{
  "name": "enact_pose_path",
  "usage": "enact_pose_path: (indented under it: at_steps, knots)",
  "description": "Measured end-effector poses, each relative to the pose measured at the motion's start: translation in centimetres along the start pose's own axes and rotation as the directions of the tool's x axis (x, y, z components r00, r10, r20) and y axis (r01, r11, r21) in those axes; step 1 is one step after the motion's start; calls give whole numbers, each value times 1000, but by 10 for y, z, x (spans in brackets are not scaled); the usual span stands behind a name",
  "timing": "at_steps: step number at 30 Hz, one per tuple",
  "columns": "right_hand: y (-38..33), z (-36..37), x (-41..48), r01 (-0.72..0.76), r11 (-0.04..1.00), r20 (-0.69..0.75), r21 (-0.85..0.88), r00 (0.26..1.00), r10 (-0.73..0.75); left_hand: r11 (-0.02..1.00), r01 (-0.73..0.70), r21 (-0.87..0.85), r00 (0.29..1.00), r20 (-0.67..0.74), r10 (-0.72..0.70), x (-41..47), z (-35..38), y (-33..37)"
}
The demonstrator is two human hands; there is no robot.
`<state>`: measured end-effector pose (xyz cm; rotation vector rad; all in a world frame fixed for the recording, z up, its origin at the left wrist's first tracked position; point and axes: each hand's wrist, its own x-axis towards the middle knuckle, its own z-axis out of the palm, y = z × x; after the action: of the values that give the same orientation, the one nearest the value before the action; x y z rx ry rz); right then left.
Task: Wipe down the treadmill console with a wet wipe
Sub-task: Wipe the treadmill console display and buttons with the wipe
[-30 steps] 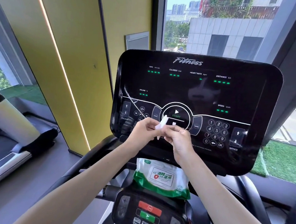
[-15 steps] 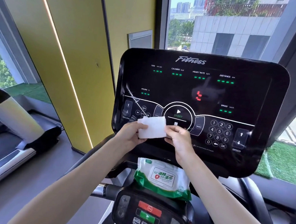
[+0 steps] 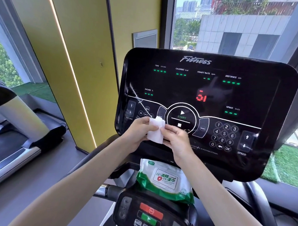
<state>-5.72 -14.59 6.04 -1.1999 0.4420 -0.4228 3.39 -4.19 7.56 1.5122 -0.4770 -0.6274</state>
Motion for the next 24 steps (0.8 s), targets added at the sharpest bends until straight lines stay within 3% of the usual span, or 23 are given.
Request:
enact_pose_path:
  at_steps: [5,11,15,17,18,19,21,23,24]
  knots:
    - [0,-2,5,-23,1000,-10,3,1000,23,987,-100,124,995,14,99,3,-5,0]
    - [0,6,6,7,1000,-7,6,1000,-7,989,-97,112,995,-22,100,8,-9,1]
    - [1,13,9,39,999,-23,-10,999,-40,999,12,49,1000,7,-12,13,-16,-2]
    - [5,15,13,106,985,-48,-138,992,-113,997,54,57,998,42,-56,17,-21,-4]
    - [9,15,16,186,928,-68,-322,973,-219,997,58,53,998,20,-59,23,-26,-4]
    - [14,14,18,260,807,-60,-530,938,-342,998,56,29,997,-50,-55,30,-33,-2]
    - [23,12,19,337,478,36,-811,845,-534,999,18,43,943,-334,-3,54,-53,3]
    - [33,10,16,310,148,168,-939,790,-590,957,-49,287,780,-588,216,76,-71,15]
    - [38,9,13,278,-5,228,-961,779,-584,917,-62,394,701,-637,321,84,-76,19]
